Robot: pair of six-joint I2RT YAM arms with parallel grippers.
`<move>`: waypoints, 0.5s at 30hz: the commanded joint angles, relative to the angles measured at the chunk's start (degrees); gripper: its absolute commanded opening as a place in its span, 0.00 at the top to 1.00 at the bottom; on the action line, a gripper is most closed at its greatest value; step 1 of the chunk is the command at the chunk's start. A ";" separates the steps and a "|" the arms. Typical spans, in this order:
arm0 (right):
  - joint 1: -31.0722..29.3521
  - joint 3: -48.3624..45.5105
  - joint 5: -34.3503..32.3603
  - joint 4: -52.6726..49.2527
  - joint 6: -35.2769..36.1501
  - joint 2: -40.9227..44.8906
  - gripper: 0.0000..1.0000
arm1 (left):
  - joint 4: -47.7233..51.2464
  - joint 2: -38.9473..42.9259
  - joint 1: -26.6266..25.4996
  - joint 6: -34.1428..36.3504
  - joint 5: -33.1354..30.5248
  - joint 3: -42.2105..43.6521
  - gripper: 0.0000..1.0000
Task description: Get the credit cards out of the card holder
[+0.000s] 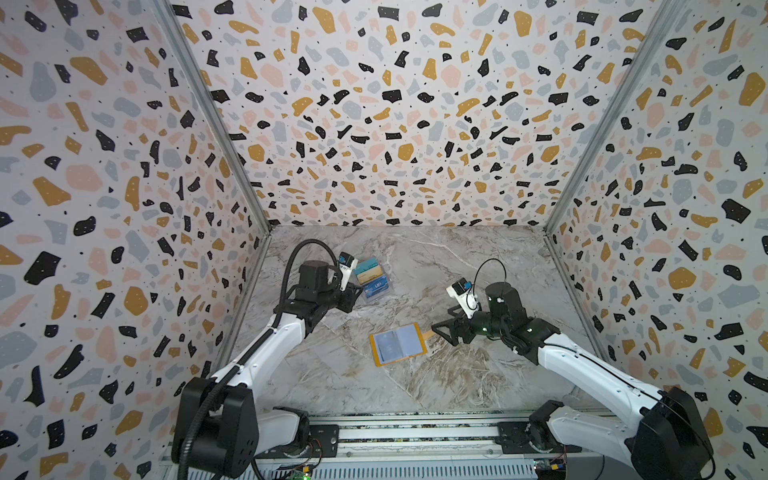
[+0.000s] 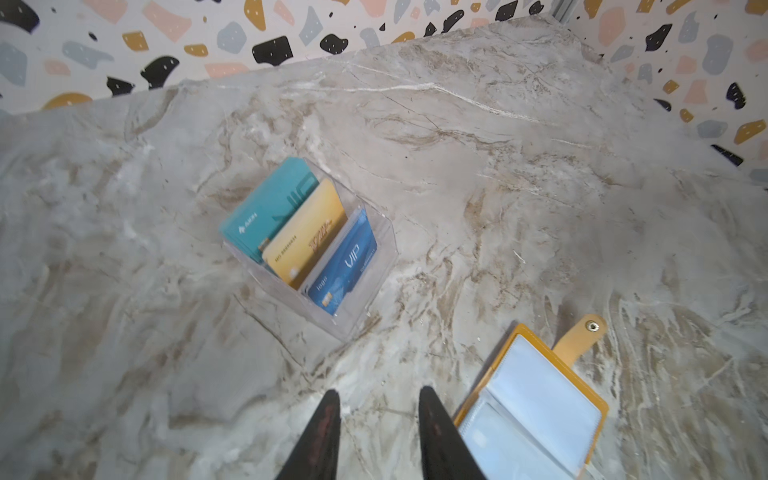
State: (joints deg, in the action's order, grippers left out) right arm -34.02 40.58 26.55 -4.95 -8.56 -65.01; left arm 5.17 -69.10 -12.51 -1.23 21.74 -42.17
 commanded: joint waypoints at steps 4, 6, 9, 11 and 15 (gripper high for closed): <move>-4.18 4.78 -5.85 -1.79 -0.47 -4.45 0.10 | -5.61 3.72 -2.64 -14.01 1.03 7.06 0.69; -5.69 5.94 -7.37 -2.09 -0.27 -6.49 0.11 | -6.59 5.15 -4.85 -15.99 0.72 8.92 0.70; -7.51 6.74 -9.13 -1.59 -0.88 -9.03 0.10 | -7.98 7.54 -8.59 -18.99 -1.61 11.89 0.70; -8.36 7.05 -9.83 -0.73 -1.79 -10.39 0.11 | -9.34 8.81 -10.64 -21.45 -3.02 14.34 0.70; -9.97 7.18 -10.37 0.90 -2.74 -12.78 0.11 | -11.01 9.52 -12.27 -23.64 -3.90 18.78 0.70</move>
State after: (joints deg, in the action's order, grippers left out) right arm -43.03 45.54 18.06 -5.39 -10.04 -77.36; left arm -2.61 -60.01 -24.23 -21.19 19.84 -25.52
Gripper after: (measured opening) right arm 0.893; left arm 0.297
